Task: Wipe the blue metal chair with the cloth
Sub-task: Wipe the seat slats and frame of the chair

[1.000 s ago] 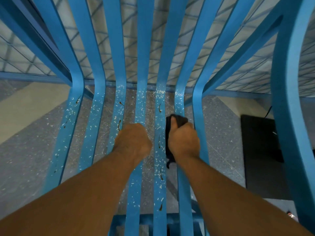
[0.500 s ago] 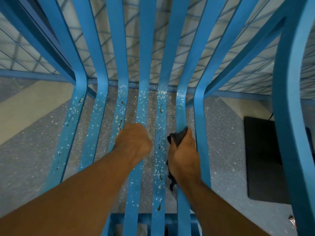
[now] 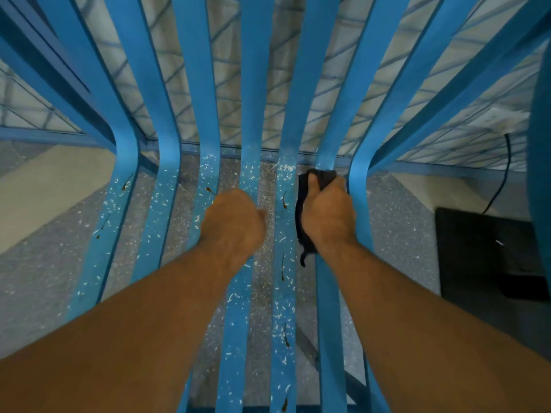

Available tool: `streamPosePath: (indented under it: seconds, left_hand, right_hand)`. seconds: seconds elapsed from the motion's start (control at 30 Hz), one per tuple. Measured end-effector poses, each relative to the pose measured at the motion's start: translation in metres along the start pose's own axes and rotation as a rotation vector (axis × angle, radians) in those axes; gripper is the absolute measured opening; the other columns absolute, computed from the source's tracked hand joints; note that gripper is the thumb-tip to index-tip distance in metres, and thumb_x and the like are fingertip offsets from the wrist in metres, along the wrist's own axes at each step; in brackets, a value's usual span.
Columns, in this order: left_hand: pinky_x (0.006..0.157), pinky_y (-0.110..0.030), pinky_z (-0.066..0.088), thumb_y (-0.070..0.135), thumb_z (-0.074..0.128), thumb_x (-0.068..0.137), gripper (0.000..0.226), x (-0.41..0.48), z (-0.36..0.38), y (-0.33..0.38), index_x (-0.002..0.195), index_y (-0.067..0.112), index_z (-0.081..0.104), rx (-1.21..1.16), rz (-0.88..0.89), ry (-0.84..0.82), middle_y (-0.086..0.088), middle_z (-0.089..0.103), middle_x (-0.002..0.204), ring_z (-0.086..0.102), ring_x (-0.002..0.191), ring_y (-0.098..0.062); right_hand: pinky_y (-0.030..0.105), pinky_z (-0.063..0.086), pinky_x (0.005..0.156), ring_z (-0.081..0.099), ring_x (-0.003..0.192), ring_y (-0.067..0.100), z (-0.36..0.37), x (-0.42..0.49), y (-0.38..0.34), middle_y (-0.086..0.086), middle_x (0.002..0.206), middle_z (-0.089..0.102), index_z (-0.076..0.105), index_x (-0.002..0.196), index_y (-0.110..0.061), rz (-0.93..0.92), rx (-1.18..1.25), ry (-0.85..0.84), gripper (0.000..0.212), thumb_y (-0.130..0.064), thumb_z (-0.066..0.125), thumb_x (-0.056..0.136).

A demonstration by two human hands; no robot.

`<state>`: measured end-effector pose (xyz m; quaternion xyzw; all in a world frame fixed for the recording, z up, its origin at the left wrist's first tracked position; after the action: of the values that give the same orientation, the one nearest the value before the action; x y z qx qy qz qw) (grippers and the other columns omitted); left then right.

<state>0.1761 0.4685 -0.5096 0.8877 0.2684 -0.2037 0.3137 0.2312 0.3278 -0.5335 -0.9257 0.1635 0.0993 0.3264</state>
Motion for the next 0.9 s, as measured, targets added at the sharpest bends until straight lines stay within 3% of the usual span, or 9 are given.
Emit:
streamPosePath:
  seconds: [0.23, 0.33, 0.6, 0.7, 0.77, 0.83, 0.9]
  left_hand:
    - [0.048, -0.022, 0.04, 0.037, 0.059, 0.094, 0.039, 0.003, 0.0, 0.003, 0.067, 0.013, 0.045, 0.034, -0.015, -0.017, -0.005, 0.056, 0.072, 0.053, 0.06, -0.014]
    - [0.046, -0.022, 0.038, 0.037, 0.058, 0.095, 0.041, 0.004, 0.0, 0.003, 0.065, 0.013, 0.044, 0.059, -0.022, -0.024, -0.002, 0.05, 0.066, 0.048, 0.055, -0.011]
    - [0.047, -0.022, 0.039, 0.035, 0.058, 0.095, 0.039, 0.0, -0.005, 0.006, 0.067, 0.012, 0.045, 0.039, -0.019, -0.051, -0.004, 0.055, 0.071, 0.052, 0.058, -0.012]
    - [0.048, -0.02, 0.039, 0.034, 0.057, 0.096, 0.038, -0.001, -0.006, 0.006, 0.067, 0.012, 0.045, 0.008, -0.026, -0.065, -0.001, 0.052, 0.07, 0.052, 0.058, -0.011]
    - [0.056, -0.022, 0.044, 0.035, 0.056, 0.097, 0.038, -0.001, -0.005, 0.006, 0.068, 0.012, 0.046, 0.006, -0.026, -0.075, 0.001, 0.048, 0.069, 0.054, 0.062, -0.013]
    - [0.064, -0.027, 0.048, 0.037, 0.055, 0.096, 0.038, -0.002, -0.005, 0.006, 0.068, 0.013, 0.046, 0.004, -0.023, -0.078, 0.001, 0.049, 0.069, 0.059, 0.069, -0.017]
    - [0.062, -0.026, 0.047, 0.037, 0.056, 0.096, 0.038, -0.002, -0.006, 0.006, 0.068, 0.013, 0.046, 0.01, -0.018, -0.074, 0.0, 0.051, 0.07, 0.059, 0.068, -0.016]
  right_hand:
    - [0.032, 0.041, 0.072, 0.06, 0.094, 0.033, -0.003, 0.02, -0.012, 0.014, 0.103, 0.065, 0.05, 0.116, -0.011, -0.097, 0.128, 0.148, 0.03, -0.037, 0.041, 0.102]
    - [0.031, 0.041, 0.071, 0.061, 0.092, 0.031, -0.005, 0.019, -0.014, 0.013, 0.101, 0.065, 0.05, 0.116, -0.01, -0.079, 0.153, 0.179, 0.03, -0.035, 0.04, 0.102]
    - [0.028, 0.038, 0.071, 0.06, 0.098, 0.03, -0.009, -0.001, -0.002, 0.013, 0.107, 0.06, 0.049, 0.117, -0.003, 0.102, 0.04, 0.12, 0.032, -0.03, 0.039, 0.102]
    - [0.031, 0.043, 0.071, 0.061, 0.096, 0.033, -0.01, -0.02, 0.008, 0.015, 0.105, 0.062, 0.048, 0.115, -0.003, 0.055, -0.009, 0.109, 0.028, -0.027, 0.042, 0.101]
    - [0.032, 0.046, 0.073, 0.062, 0.097, 0.031, -0.009, -0.032, 0.013, 0.014, 0.107, 0.063, 0.048, 0.119, -0.006, -0.024, -0.009, 0.088, 0.029, -0.028, 0.045, 0.1]
    - [0.025, 0.043, 0.073, 0.061, 0.099, 0.025, -0.009, -0.031, 0.013, 0.009, 0.112, 0.063, 0.048, 0.125, -0.01, -0.099, 0.031, 0.042, 0.033, -0.032, 0.047, 0.1]
    - [0.02, 0.04, 0.069, 0.058, 0.092, 0.019, -0.006, -0.016, 0.006, 0.004, 0.108, 0.061, 0.047, 0.126, -0.012, -0.115, 0.032, -0.013, 0.034, -0.034, 0.048, 0.1]
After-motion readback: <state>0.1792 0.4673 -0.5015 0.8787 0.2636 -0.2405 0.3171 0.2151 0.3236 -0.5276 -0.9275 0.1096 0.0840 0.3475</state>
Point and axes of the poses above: each hand's wrist, its own x-axis towards the middle knuckle, its own z-axis out of the palm, y = z × x, the point moved 2 cm from there along x, towards the middle knuckle
